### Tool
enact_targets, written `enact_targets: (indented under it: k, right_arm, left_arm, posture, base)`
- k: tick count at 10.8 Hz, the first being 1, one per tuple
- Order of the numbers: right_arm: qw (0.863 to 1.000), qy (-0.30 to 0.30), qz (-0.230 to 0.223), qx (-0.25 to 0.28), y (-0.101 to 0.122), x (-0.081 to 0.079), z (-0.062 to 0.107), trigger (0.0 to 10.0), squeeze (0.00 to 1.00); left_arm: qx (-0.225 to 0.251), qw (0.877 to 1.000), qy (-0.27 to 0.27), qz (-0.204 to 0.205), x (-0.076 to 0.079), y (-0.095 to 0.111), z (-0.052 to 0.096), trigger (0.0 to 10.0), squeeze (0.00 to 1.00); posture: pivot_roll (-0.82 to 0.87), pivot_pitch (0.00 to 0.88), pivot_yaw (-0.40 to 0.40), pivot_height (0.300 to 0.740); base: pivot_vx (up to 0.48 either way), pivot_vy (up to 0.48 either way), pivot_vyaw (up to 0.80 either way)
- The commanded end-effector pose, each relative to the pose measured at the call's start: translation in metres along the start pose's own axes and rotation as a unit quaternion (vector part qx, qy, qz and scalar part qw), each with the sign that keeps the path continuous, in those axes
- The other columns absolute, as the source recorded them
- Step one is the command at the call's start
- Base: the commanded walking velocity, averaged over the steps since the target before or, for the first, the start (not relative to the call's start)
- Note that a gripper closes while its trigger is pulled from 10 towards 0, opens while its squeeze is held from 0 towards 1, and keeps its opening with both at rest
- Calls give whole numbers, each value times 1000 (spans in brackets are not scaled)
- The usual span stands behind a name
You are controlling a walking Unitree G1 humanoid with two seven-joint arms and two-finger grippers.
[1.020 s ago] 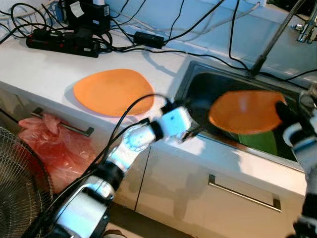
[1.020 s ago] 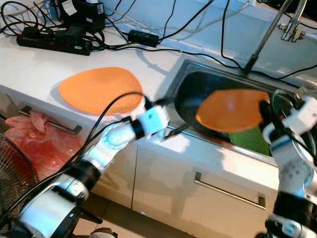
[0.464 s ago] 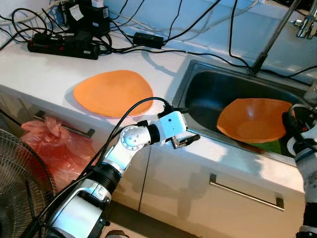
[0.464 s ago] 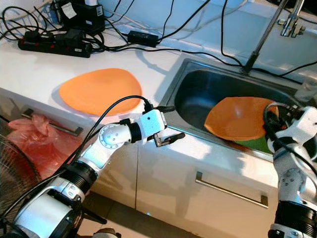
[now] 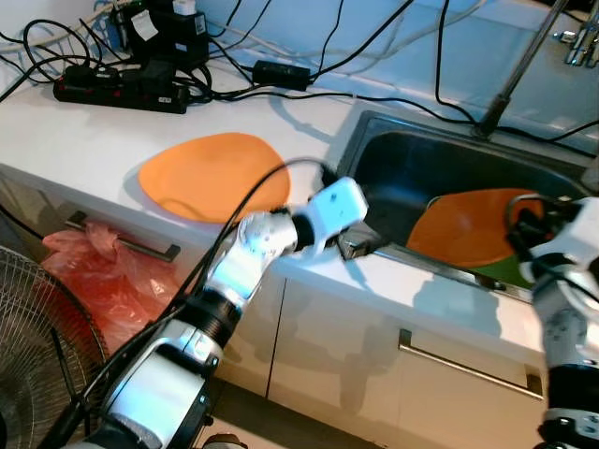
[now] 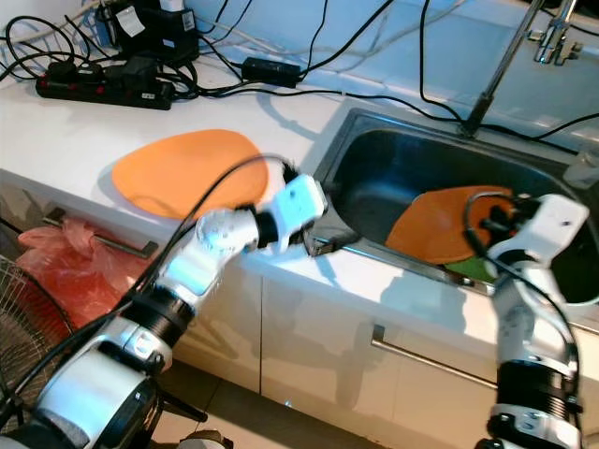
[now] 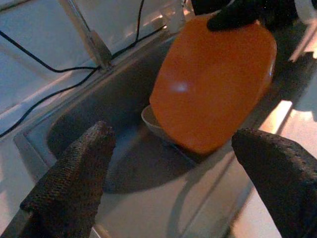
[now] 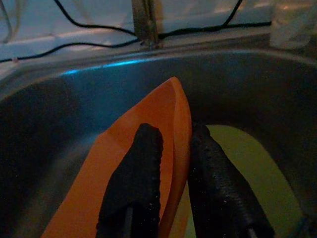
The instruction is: Kitchen organization
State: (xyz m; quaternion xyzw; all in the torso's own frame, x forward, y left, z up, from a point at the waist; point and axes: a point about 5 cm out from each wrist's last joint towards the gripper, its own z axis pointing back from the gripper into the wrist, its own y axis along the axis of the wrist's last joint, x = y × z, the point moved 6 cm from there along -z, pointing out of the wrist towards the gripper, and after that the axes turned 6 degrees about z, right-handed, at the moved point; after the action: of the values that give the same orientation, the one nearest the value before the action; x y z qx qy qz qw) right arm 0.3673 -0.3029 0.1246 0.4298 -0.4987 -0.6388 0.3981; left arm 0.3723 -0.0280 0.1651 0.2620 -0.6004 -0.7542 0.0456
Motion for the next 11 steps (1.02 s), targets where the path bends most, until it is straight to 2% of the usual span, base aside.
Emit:
enact_targets:
  k: [1, 2, 3, 4, 9, 11]
  right_arm:
    - [1000, 1, 6, -17, -13, -2, 1, 10000, 0]
    - [1000, 1, 6, -18, -16, -3, 1, 10000, 0]
    - [1000, 4, 6, -19, -20, -4, 1, 10000, 855]
    - [1000, 6, 8, -19, -20, -4, 2, 10000, 1000]
    - [1000, 8, 18, -11, -17, -2, 1, 10000, 1000]
    - [999, 2, 31, 6, -6, -1, 1, 10000, 1000]
  left_arm:
    - [7, 1000, -7, 1, 1, 10, -4, 10000, 843]
    - [6, 1000, -9, 2, 1, 11, -6, 10000, 769]
    - [3, 1000, -16, 2, 3, 12, -8, 10000, 655]
    - [-1, 1000, -23, 2, 5, 11, -9, 10000, 627]
    - [-7, 999, -34, 11, 12, 8, -10, 10000, 529]
    - [-3, 1000, -21, 14, 8, 10, -10, 10000, 416]
  posture:
    - [204, 33, -95, 740]
    - [205, 32, -96, 740]
    - [204, 31, -95, 740]
    - [204, 31, -95, 740]
    - [200, 26, -94, 740]
    - [204, 18, -97, 740]
  base:
    - [0, 0, 0]
    - [0, 0, 0]
    - [0, 0, 0]
    - [0, 0, 0]
    - [0, 0, 0]
    - [0, 0, 0]
